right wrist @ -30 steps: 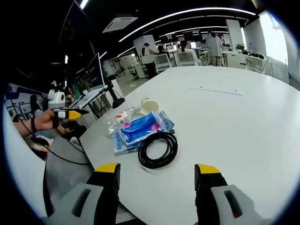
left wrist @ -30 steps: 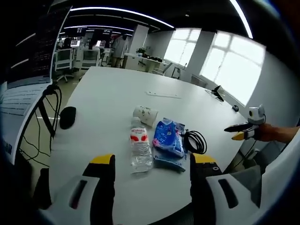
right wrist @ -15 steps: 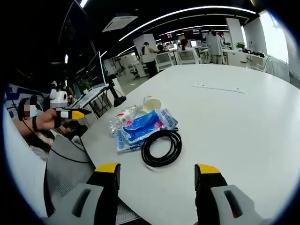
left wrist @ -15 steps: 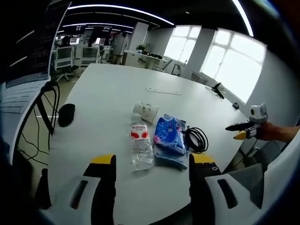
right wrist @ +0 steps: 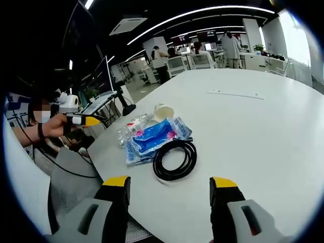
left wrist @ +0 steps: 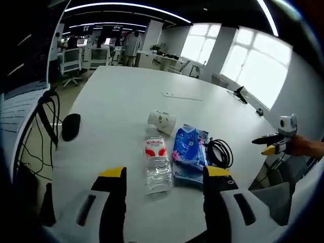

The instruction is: Arrange the tabletop items into an orderly group along one side of the table until the central work area is clear of visible clutter.

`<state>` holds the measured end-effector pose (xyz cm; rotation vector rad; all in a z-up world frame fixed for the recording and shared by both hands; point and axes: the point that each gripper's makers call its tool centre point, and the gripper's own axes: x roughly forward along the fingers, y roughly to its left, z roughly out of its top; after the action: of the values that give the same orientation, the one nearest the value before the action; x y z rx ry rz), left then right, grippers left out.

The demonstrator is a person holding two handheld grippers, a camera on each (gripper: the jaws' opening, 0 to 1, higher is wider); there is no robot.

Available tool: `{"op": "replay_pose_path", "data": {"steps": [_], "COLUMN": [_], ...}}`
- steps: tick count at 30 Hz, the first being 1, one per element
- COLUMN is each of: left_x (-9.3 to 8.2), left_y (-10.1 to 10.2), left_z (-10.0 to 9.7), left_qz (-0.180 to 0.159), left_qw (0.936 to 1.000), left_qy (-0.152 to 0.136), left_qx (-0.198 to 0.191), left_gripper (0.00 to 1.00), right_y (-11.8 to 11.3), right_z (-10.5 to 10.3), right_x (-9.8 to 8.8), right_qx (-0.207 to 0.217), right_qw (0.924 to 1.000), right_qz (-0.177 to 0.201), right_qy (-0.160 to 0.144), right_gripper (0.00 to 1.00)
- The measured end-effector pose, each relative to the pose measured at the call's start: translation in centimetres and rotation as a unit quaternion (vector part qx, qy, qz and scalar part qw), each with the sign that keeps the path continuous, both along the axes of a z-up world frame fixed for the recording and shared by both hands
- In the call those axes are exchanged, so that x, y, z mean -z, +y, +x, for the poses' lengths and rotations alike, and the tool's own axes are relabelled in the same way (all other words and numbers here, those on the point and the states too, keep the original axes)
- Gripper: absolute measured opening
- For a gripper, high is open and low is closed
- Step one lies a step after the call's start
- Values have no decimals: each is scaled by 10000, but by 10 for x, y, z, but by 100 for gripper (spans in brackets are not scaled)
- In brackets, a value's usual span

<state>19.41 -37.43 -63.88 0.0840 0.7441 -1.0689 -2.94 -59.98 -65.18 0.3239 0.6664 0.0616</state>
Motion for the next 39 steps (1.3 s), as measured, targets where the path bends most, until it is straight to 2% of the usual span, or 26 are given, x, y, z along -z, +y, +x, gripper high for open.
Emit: {"op": "replay_pose_path", "data": {"steps": [4,10,16,21,24,26,32,36,39], "left_x": [6,17,12,22,26,37,44,54,66], "left_y": [-7,-17,-31,-38,-42,-46,-54,-55,-60], "left_z": [7,15,11,17,18,24,29,28,37], "left_qz": [53,82,12,153,111,172,303,603,714], "left_qw": [9999,9990,9975,9970,9948,9939,9892,9854,9834], "left_qy": [66,334,544,596,785,830,1067,1204,1283], "left_qx": [-63,-287,-451,-473,-643,-703,-953,-1044,-1062], "left_gripper": [61,60,59,59,59,59,60,60,58], "right_y": [1,-1,-6,-5,-2,-1,5,3,2], "right_z": [-2,-4,-7,-6,-4,-4,-6,-6,-5], "right_x": [3,5,6,6,5,6,11,12,12], "right_qx": [-9,42,112,106,114,107,-3,-10,-13], "right_qw": [10000,10000,9999,9999,9999,9998,9998,9997,9997], "right_qz": [9,39,44,75,111,140,164,175,181], "right_qy": [40,44,51,43,22,21,130,158,179], "right_gripper": [65,65,65,65,65,65,65,65,64]}}
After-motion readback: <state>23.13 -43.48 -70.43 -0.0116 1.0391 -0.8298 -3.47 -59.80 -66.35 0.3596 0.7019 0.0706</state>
